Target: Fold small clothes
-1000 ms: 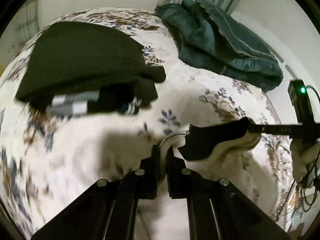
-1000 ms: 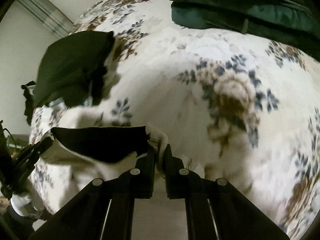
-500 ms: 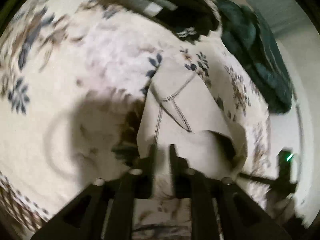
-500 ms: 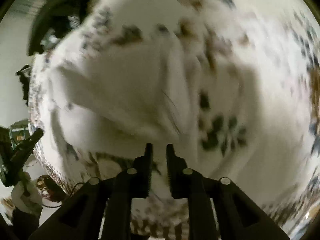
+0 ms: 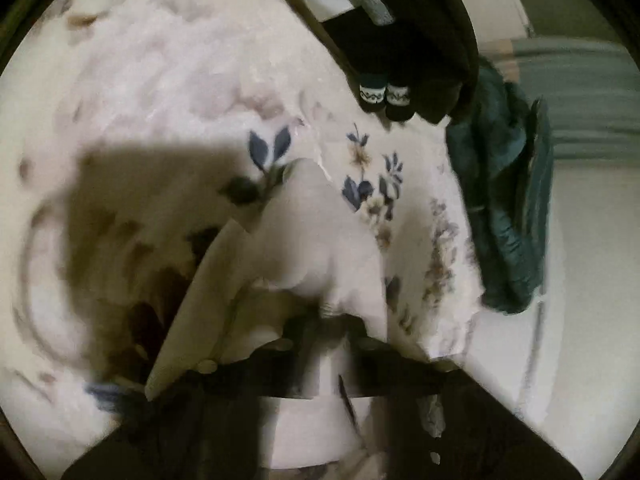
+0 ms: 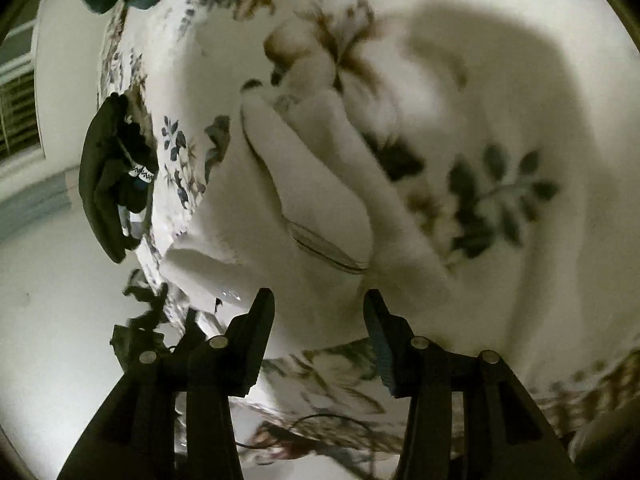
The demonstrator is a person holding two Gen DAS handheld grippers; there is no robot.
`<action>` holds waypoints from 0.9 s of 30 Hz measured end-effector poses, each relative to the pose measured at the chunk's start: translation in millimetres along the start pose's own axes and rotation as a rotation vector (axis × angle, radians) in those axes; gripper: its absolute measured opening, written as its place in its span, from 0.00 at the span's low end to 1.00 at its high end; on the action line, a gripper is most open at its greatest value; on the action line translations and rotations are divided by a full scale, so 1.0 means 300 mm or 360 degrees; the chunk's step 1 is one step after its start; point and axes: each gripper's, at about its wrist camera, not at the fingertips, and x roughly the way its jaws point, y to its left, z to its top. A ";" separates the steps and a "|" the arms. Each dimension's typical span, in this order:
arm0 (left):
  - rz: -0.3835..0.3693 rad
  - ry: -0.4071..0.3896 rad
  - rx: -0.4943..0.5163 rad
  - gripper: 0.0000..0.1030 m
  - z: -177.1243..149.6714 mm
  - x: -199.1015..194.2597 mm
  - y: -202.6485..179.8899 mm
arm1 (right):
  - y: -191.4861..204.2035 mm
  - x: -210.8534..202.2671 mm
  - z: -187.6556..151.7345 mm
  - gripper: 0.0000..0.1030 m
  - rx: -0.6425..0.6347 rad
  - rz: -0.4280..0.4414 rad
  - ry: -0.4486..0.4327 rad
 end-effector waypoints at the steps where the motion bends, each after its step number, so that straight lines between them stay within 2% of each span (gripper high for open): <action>1: -0.0011 -0.0034 0.0035 0.02 -0.002 -0.019 -0.020 | 0.005 -0.001 -0.003 0.32 0.0013 0.0015 -0.0035; 2: 0.0008 -0.0065 0.0078 0.02 -0.004 -0.046 -0.039 | 0.014 -0.012 -0.005 0.07 0.0006 0.0011 -0.0078; 6: 0.0018 -0.0105 0.0122 0.02 -0.024 -0.154 -0.074 | 0.082 -0.090 -0.008 0.04 -0.0075 -0.0017 -0.0206; 11: 0.0046 -0.0081 0.0101 0.02 -0.109 -0.265 -0.054 | 0.111 -0.179 0.011 0.04 -0.0151 -0.0057 -0.0207; 18: 0.0171 0.0031 0.0009 0.04 -0.225 -0.185 0.092 | 0.021 -0.145 0.015 0.04 -0.0215 -0.0315 -0.0080; 20: 0.0165 0.0078 -0.0027 0.06 -0.245 -0.164 0.143 | -0.007 -0.114 0.027 0.04 -0.0233 -0.0398 -0.0025; 22: 0.0209 0.0110 -0.0042 0.23 -0.254 -0.171 0.159 | -0.030 -0.106 0.033 0.11 -0.0236 -0.0463 0.0009; 24: 0.0208 0.0101 -0.0043 0.47 -0.255 -0.207 0.167 | -0.032 -0.132 0.037 0.23 -0.0247 -0.0479 -0.0002; 27: 0.0246 0.0037 0.0029 0.48 -0.213 -0.271 0.138 | -0.015 -0.217 0.044 0.36 -0.0260 -0.0406 -0.0106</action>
